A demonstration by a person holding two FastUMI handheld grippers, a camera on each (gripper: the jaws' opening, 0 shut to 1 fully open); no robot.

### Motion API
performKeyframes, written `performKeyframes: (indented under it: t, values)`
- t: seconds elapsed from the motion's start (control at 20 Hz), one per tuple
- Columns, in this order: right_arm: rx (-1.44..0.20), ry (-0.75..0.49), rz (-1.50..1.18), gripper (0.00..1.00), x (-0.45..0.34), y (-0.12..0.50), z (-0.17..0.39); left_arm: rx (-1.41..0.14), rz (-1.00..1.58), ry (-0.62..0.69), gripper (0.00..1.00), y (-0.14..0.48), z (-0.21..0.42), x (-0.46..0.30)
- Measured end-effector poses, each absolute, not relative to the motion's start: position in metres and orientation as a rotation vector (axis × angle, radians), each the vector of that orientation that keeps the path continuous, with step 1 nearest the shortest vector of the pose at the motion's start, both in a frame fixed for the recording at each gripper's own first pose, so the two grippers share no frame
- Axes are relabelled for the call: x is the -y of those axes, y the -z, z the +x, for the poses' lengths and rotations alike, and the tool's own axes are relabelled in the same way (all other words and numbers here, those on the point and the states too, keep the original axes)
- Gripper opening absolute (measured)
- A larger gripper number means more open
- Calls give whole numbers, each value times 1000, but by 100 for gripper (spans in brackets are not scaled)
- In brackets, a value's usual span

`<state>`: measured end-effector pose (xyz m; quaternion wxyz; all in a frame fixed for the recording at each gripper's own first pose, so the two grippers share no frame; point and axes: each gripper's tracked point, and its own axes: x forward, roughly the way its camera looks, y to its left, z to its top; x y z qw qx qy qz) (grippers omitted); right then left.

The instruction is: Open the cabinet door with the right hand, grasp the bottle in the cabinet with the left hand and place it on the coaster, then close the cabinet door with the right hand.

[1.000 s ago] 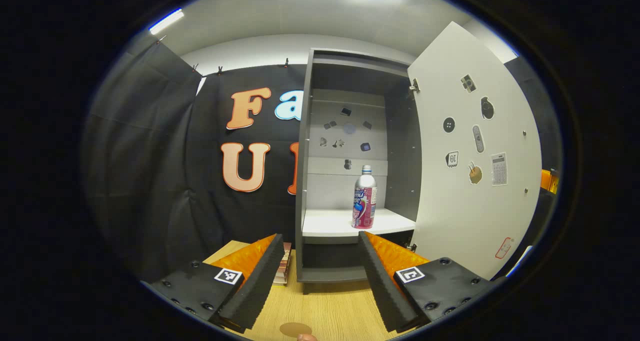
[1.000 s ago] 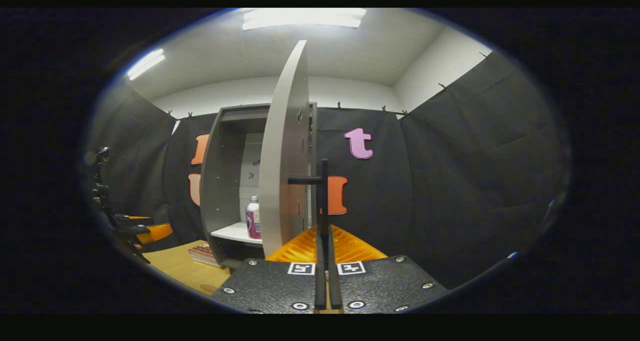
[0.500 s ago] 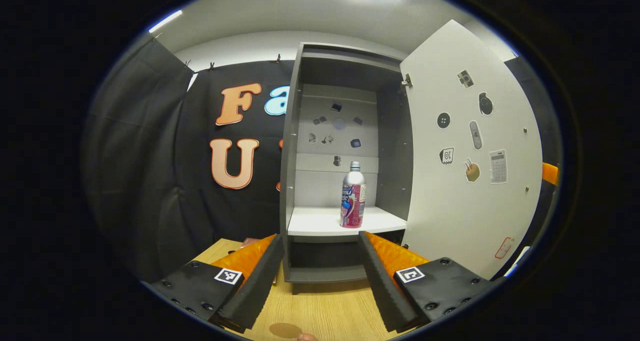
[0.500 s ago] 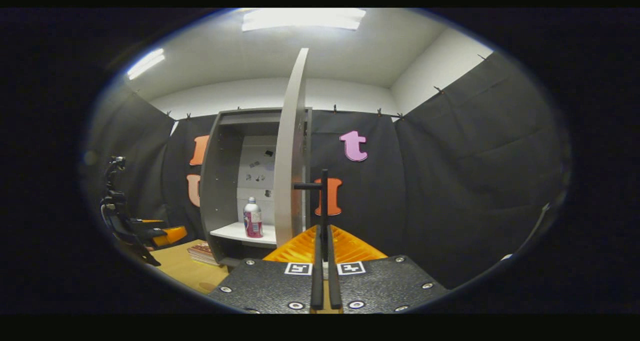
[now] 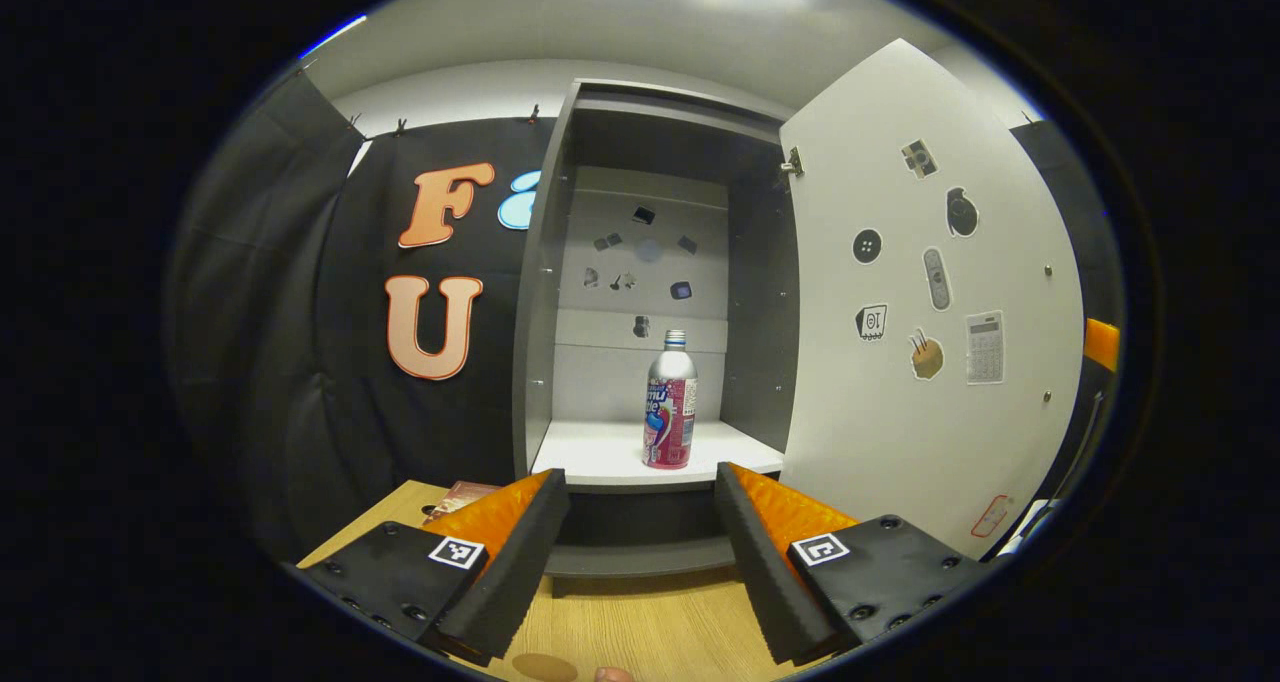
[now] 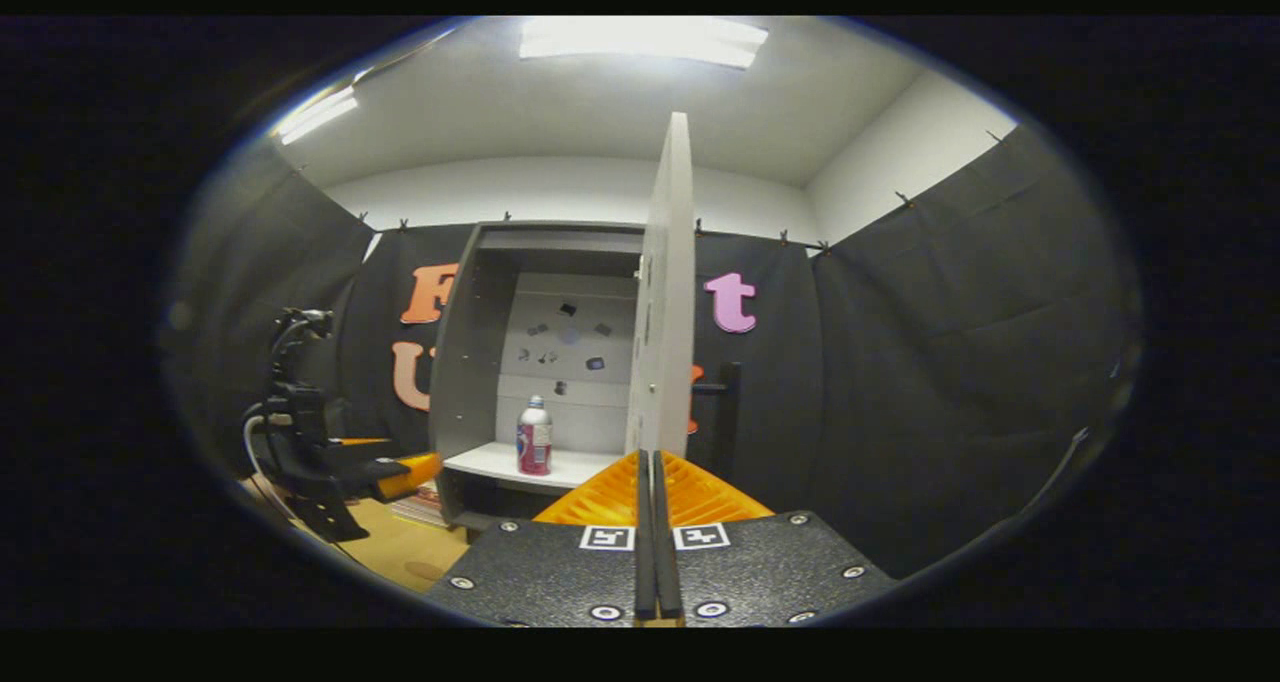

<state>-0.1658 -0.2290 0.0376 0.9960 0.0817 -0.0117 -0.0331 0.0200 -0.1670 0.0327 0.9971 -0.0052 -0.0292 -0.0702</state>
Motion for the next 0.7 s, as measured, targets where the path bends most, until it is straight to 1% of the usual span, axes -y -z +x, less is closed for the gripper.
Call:
performKeyframes:
  t: [0.05,0.15,0.2,0.25,0.3,0.35,0.45,0.5,0.65,0.7]
  values:
    - [23,44,176,0,219,-38,-162,58,-10,153,96,-32,26,169]
    - [10,41,174,0,208,-32,-151,47,-4,180,96,-27,42,174]
    - [-7,41,170,2,202,-27,-144,43,-3,193,96,-25,51,175]
    - [-22,36,167,0,192,-21,-135,42,-5,205,96,-24,60,177]
    - [-28,36,157,10,185,-18,-127,38,-8,220,96,-23,70,179]
    - [-28,47,143,3,181,-17,-118,34,-9,237,96,-21,80,181]
    - [-30,74,125,8,172,-14,-99,37,-5,268,96,-22,99,185]
    - [-33,77,127,15,165,-12,-90,38,2,280,96,-20,111,185]
    - [-47,106,141,24,153,0,-64,43,12,319,96,-17,144,189]
    - [-57,115,133,30,150,5,-57,40,16,333,96,-14,156,191]
